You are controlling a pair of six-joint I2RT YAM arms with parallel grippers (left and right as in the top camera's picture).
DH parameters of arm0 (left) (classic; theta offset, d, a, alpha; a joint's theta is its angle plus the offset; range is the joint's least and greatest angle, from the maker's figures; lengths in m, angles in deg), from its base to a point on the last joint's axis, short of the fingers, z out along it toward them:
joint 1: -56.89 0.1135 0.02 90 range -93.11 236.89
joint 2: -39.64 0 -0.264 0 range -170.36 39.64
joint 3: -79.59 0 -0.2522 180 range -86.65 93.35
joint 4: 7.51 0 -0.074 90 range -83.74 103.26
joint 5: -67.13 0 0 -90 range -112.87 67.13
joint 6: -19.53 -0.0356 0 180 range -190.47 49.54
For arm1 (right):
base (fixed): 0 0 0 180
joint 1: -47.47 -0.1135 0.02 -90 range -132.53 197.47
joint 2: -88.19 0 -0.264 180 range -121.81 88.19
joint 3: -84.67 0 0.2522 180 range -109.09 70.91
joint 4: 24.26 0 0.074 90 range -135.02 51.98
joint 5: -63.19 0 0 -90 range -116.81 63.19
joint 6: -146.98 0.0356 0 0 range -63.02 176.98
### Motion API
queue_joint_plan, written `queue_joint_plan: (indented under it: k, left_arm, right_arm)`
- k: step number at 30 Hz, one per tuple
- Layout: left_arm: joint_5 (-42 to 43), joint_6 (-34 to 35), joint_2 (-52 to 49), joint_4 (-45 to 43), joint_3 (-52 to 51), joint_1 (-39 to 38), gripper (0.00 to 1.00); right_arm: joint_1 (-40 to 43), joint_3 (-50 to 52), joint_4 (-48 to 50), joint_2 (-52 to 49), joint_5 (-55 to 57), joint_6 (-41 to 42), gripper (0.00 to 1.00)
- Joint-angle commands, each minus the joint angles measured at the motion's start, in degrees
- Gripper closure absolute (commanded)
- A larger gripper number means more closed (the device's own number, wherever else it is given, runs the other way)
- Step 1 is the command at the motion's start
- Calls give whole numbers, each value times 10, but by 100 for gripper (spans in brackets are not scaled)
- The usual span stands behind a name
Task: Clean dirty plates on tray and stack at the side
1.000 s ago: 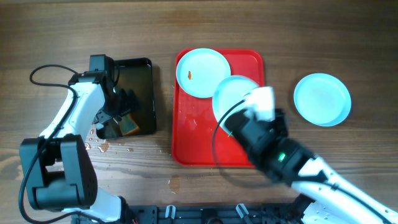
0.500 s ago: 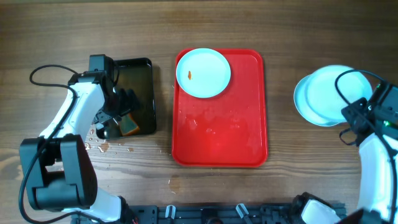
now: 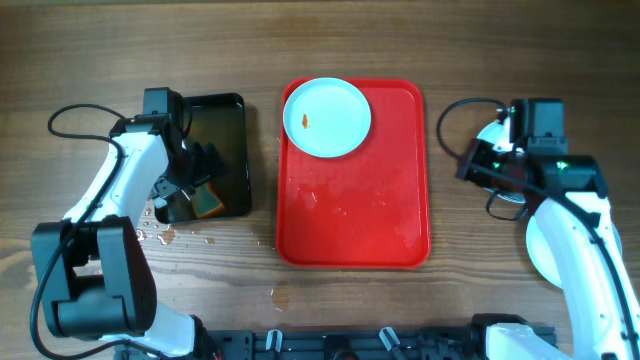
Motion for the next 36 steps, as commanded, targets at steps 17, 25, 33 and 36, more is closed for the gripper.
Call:
queue_joint_plan:
  k: [17,25,33,36]
  left_arm:
    - [3,-3,5,0,3,3,0]
    - [3,-3,5,0,3,3,0]
    - [3,-3,5,0,3,3,0]
    - [3,-3,5,0,3,3,0]
  right_arm:
    - [643,165,31,-75,29,54,38]
    - [643,228,126,-76,45,113,50]
    - [643,213,134,-62,-75,68,96]
    - [643,157,70,-13,-141,42,96]
